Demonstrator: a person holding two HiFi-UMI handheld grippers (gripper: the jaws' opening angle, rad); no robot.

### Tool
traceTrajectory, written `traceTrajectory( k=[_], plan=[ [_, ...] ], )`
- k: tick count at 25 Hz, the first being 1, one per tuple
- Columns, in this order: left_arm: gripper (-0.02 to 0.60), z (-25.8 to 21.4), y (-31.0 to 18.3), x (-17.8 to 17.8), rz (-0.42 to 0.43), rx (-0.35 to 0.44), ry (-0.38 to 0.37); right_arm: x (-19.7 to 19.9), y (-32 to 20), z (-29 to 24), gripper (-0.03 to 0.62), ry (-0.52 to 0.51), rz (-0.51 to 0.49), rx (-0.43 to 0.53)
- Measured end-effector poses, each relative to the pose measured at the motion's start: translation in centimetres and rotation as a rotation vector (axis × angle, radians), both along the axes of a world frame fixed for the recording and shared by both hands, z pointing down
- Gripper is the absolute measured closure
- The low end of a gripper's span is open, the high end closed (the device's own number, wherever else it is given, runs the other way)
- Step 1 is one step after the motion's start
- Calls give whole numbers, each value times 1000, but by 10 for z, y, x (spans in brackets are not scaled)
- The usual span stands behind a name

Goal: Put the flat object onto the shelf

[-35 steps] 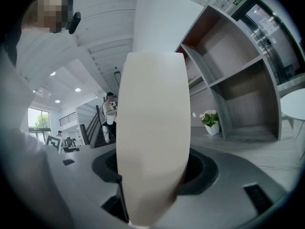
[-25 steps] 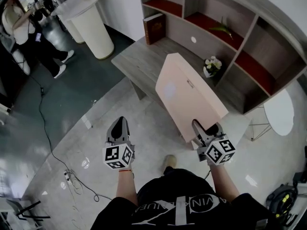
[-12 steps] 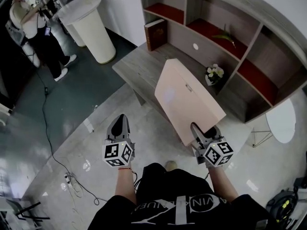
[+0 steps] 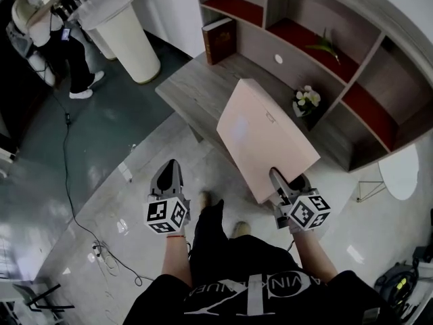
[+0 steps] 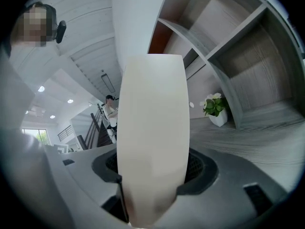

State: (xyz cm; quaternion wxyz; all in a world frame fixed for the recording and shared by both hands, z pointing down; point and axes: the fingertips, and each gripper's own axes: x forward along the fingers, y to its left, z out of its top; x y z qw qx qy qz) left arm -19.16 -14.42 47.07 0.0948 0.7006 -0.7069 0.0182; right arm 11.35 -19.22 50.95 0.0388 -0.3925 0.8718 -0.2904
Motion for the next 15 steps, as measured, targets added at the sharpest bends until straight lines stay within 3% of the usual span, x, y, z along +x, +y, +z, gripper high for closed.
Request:
traceTrajectory(
  k=[15],
  plan=[
    [575,-9,-101,-55,88,23,5,-62,-68,6,305,-35,87,-70]
  ],
)
